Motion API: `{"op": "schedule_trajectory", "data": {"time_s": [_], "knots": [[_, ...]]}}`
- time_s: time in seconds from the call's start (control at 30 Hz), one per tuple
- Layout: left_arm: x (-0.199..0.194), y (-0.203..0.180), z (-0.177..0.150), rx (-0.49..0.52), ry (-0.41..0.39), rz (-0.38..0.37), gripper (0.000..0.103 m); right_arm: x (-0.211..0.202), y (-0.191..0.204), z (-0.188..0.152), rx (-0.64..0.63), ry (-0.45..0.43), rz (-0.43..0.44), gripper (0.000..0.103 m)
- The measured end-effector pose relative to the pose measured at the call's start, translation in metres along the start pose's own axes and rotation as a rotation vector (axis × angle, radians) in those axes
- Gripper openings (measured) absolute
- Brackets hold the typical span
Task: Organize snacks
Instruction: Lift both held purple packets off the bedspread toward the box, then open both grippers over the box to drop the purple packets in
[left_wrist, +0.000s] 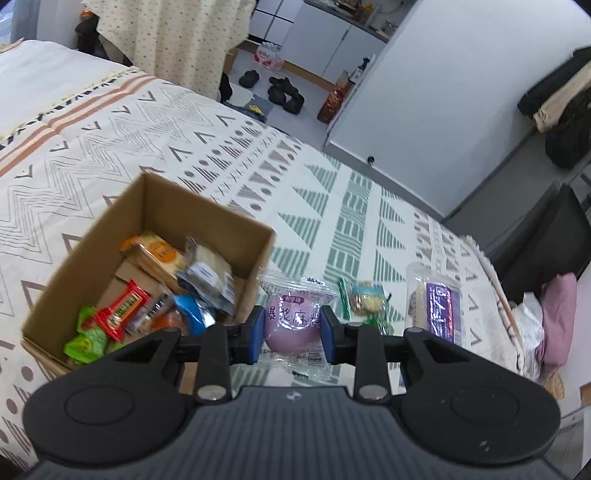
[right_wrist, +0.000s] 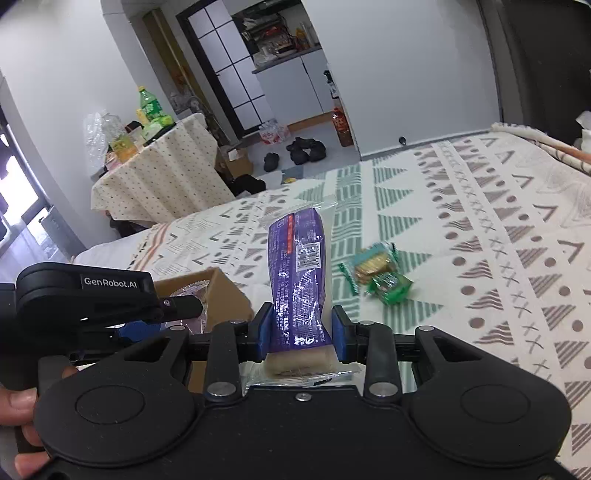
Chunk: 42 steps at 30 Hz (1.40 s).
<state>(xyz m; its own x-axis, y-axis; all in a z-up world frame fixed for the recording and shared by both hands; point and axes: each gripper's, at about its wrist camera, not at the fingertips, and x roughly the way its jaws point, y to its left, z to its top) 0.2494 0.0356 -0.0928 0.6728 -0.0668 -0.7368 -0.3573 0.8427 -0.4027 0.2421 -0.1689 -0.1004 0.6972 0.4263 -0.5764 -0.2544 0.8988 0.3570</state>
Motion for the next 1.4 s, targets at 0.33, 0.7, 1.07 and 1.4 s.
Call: {"op": "schedule_trajectory", "data": {"time_s": [0.33,0.7,1.07,1.4], "knots": [[-0.023,0.044,0.032,-0.095,-0.071,0.030,0.031,0.007,0.041,0.008,-0.029,-0.014,0.076,0.032],[-0.024,0.088,0.046,-0.197,-0.070,0.080,0.031,0.027,0.079,0.004,-0.035,0.014,0.141,0.032],[-0.012,0.101,0.048,-0.245,-0.047,0.096,0.049,0.042,0.103,-0.012,-0.034,0.073,0.152,0.032],[-0.015,0.091,0.045,-0.194,-0.049,0.127,0.079,0.034,0.092,-0.019,-0.023,0.114,0.117,0.051]]}}
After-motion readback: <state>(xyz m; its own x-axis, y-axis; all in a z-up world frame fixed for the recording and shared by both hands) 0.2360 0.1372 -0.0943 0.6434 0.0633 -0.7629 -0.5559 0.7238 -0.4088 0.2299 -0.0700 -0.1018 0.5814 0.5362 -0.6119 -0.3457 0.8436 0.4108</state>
